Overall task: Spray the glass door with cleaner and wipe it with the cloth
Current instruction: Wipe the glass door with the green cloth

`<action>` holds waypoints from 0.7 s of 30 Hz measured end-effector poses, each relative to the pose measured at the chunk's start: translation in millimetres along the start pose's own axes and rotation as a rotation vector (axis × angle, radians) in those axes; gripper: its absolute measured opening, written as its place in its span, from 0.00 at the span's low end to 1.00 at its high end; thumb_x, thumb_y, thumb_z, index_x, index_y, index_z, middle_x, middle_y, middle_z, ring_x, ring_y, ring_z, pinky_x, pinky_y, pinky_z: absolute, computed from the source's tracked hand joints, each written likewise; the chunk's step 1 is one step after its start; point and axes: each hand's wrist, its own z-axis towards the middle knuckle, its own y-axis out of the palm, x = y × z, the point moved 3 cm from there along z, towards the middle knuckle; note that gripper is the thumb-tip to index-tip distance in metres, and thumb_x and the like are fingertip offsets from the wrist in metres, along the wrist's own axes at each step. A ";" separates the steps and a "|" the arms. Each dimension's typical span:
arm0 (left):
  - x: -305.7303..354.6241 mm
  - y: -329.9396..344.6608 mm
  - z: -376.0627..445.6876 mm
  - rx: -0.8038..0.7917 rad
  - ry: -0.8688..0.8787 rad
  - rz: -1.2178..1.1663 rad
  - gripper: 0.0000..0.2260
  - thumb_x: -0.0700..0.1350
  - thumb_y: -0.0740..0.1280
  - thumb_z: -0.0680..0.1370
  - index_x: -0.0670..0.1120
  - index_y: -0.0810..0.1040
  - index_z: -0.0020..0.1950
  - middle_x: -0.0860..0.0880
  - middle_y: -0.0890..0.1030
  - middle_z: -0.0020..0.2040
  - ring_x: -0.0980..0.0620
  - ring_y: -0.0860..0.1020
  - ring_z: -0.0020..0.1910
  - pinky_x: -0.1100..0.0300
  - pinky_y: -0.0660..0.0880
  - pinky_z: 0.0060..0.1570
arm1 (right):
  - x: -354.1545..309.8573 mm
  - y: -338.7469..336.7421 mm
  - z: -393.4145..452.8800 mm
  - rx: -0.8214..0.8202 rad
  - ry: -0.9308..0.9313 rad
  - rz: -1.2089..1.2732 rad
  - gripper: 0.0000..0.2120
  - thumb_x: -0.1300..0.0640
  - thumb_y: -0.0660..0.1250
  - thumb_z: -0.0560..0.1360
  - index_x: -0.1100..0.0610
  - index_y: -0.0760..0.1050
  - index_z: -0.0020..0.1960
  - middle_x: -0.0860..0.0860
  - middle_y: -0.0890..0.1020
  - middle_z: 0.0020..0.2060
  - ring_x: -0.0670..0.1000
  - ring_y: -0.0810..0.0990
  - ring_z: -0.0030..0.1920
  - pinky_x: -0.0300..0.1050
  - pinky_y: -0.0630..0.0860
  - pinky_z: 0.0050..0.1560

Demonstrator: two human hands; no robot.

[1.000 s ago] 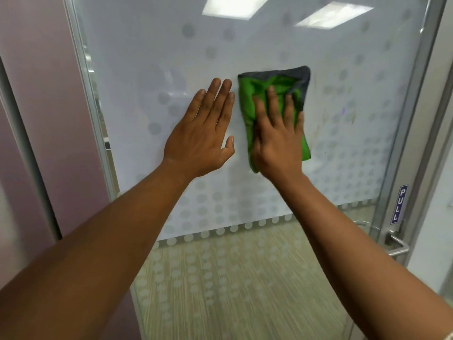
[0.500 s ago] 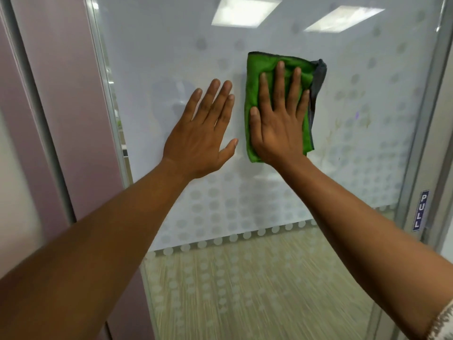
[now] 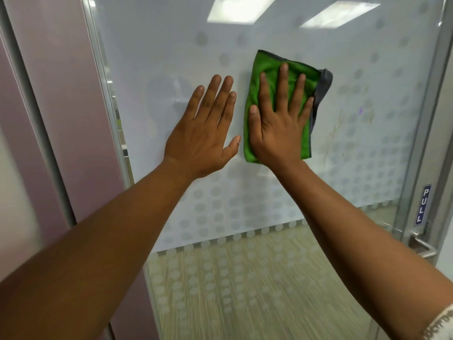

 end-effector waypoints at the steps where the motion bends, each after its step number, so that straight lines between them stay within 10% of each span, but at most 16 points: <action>1: 0.5 0.1 0.0 0.007 0.003 -0.001 0.36 0.63 0.39 0.82 0.39 0.47 0.83 0.38 0.48 0.83 0.37 0.48 0.82 0.41 0.48 0.80 | -1.6 1.1 -0.2 0.005 -0.006 -0.002 0.27 0.43 0.47 0.83 0.47 0.52 0.81 0.56 0.53 0.81 0.65 0.47 0.80 0.71 0.46 0.74; 21: 50.9 -18.0 50.3 0.025 0.005 -0.115 0.34 0.58 0.46 0.82 0.36 0.50 0.81 0.36 0.50 0.82 0.37 0.49 0.82 0.41 0.49 0.80 | 42.1 9.4 -73.8 -0.103 0.036 0.042 0.28 0.43 0.48 0.83 0.49 0.50 0.81 0.57 0.48 0.81 0.64 0.42 0.80 0.69 0.44 0.75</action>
